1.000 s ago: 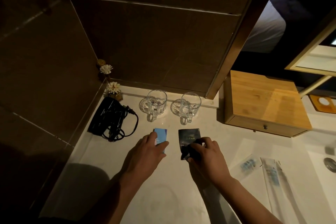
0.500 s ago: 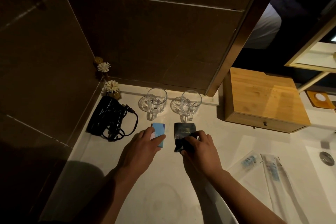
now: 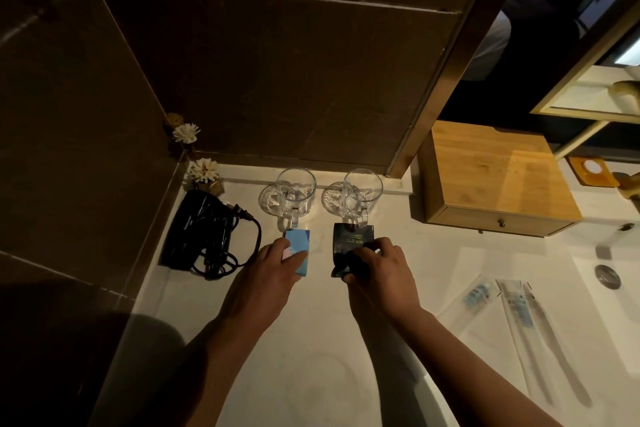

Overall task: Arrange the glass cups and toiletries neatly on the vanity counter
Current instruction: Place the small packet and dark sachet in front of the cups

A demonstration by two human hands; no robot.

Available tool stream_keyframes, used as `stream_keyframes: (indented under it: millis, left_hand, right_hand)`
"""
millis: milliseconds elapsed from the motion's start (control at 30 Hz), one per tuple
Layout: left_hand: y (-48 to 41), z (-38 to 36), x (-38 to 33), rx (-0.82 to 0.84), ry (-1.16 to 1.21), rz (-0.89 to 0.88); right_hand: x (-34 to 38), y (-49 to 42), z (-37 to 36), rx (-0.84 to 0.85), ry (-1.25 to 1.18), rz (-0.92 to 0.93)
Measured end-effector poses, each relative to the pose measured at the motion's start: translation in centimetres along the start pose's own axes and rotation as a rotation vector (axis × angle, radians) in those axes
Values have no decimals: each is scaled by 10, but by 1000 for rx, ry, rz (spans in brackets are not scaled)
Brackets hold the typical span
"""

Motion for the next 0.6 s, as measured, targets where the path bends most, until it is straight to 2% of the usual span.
stream_keyframes:
  millis: [600]
  left_hand:
    - [2,3,2,-40,34,26]
  right_hand:
    - [-7,-3,4,-5,-10,-5]
Point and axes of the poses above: each hand's wrist, its own y-axis away from the middle knuckle, its own z-axis out of the back of the hand, x = y × z, the point moved 7 cm from there along -y, towards the middle knuckle, and after that the axes turned 1 degree about z, right-handed, at the moved point
